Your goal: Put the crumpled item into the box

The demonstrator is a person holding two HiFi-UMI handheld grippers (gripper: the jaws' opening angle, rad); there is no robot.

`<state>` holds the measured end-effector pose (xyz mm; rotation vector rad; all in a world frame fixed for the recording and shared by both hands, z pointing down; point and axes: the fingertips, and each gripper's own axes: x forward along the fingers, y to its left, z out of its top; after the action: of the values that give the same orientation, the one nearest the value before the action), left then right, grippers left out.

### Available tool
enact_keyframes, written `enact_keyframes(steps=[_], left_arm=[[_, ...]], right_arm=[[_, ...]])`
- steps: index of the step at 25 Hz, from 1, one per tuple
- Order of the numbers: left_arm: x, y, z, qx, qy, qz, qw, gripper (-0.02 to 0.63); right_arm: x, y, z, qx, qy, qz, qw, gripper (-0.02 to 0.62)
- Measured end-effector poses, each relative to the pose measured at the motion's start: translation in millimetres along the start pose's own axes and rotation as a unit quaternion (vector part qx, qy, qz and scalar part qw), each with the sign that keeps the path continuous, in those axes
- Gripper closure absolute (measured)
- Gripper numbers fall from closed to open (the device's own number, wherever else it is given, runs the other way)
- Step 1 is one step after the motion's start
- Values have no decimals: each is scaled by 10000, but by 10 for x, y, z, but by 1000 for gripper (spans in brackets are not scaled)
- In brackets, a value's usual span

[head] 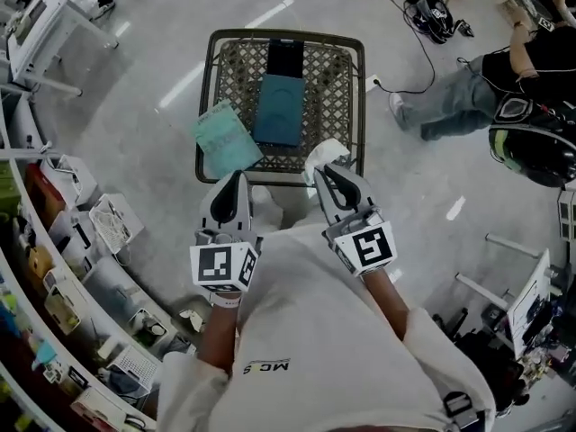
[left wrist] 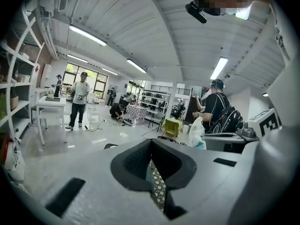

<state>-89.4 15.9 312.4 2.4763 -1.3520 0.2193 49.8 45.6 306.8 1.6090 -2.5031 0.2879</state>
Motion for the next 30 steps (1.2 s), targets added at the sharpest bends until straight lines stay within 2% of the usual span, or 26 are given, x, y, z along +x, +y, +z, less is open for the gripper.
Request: enact_keyframes(steps=[3,9,19,30], left_arm=[[125,189,82,58,10,-55,10000,582],[398,280,132,-47,113,-38,9999,582],[668,409,144,-83,230,99,9997,583],[879,509,77,-240,365,204,9988,582]], right_arm=[[238,10,-17,77,85,-50,9999,560],[539,-195,-59,127,260,-7,9996,560],[932,-310,-206,25,465,320,9984,560],[1469,-647,-284,-348,539,416,9971,560]])
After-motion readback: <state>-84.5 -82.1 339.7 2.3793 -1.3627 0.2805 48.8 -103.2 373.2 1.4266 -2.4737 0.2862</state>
